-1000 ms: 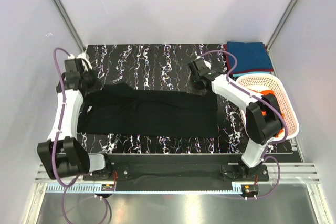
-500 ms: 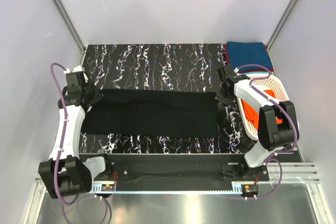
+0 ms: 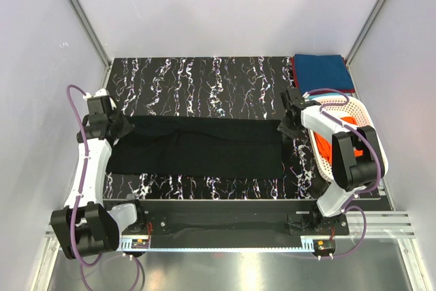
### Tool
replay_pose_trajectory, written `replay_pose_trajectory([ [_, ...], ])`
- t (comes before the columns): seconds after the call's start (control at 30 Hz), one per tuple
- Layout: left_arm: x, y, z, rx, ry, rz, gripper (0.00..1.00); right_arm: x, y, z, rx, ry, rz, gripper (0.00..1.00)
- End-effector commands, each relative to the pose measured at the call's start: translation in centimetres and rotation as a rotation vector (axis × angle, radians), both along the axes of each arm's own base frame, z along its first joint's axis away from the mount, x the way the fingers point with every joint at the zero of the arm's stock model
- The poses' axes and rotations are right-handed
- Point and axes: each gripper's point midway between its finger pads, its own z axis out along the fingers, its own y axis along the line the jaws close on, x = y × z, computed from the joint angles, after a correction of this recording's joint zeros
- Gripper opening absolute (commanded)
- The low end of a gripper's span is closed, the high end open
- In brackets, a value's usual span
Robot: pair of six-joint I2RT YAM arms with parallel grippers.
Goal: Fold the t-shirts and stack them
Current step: Fold the tshirt
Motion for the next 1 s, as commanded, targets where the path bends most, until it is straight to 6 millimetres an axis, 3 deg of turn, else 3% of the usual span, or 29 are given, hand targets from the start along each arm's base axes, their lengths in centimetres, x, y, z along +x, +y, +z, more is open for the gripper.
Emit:
replay_pose_trajectory([
  [0.0, 1.3, 1.1, 2.0, 0.041, -0.092, 0.049, 0.0, 0.7, -0.7, -0.5, -0.019, -0.036, -0.056, 0.33],
  [0.5, 1.5, 1.0, 0.3, 0.003, -0.058, 0.077, 0.0, 0.1, -0.6, -3.1, -0.006, -0.007, -0.086, 0.32],
  [0.63, 1.6, 1.1, 0.4, 0.009, -0.062, 0.084, 0.0, 0.1, -0.5, -3.4, -0.002, -0.004, -0.1, 0.21],
  [0.77, 1.7, 1.2, 0.7, 0.009, -0.07, 0.089, 0.0, 0.3, -0.5, -3.4, -0.006, -0.005, -0.095, 0.02],
  [0.97, 2.0, 1.4, 1.3, 0.018, -0.081, 0.091, 0.0, 0.5, -0.7, -2.8, -0.008, -0.028, -0.103, 0.0],
])
